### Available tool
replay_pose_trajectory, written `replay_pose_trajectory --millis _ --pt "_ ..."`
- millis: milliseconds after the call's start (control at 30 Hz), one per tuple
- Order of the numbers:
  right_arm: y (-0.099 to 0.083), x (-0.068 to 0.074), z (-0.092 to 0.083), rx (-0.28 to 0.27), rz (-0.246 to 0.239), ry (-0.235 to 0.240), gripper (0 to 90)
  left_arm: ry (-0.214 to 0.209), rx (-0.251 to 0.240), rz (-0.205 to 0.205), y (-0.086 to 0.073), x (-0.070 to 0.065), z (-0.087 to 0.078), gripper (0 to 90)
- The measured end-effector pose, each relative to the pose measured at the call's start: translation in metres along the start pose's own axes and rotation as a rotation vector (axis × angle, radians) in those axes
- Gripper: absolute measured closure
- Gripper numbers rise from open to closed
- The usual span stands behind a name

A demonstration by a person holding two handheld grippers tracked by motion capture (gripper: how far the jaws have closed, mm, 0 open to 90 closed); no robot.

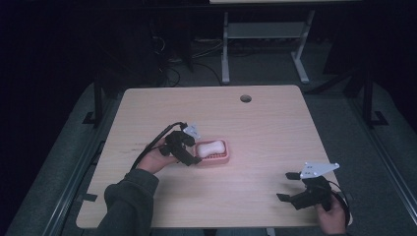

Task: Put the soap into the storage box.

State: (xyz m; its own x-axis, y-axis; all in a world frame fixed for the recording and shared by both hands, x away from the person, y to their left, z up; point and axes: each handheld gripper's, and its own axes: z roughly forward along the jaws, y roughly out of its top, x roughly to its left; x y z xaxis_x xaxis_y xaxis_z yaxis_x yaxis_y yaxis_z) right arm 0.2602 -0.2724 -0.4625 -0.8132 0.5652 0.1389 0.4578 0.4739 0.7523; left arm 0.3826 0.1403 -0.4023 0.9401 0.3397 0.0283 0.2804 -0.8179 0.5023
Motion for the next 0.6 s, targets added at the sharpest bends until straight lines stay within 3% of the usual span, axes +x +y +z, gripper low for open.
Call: replay_pose_trajectory --millis 200,467,600 --pt "0.000 0.000 0.000 0.001 0.004 -0.002 14.1 -0.001 0.000 -0.003 -0.005 -0.001 -0.002 27.7" --pt "-0.001 -0.001 0.000 -0.001 0.002 -0.003 14.2 0.013 -0.002 0.023 -0.008 -0.007 -0.009 27.0" --pt "0.000 -0.001 0.000 -0.001 0.006 -0.004 14.2 0.019 -0.009 0.009 -0.013 -0.007 -0.012 26.9"
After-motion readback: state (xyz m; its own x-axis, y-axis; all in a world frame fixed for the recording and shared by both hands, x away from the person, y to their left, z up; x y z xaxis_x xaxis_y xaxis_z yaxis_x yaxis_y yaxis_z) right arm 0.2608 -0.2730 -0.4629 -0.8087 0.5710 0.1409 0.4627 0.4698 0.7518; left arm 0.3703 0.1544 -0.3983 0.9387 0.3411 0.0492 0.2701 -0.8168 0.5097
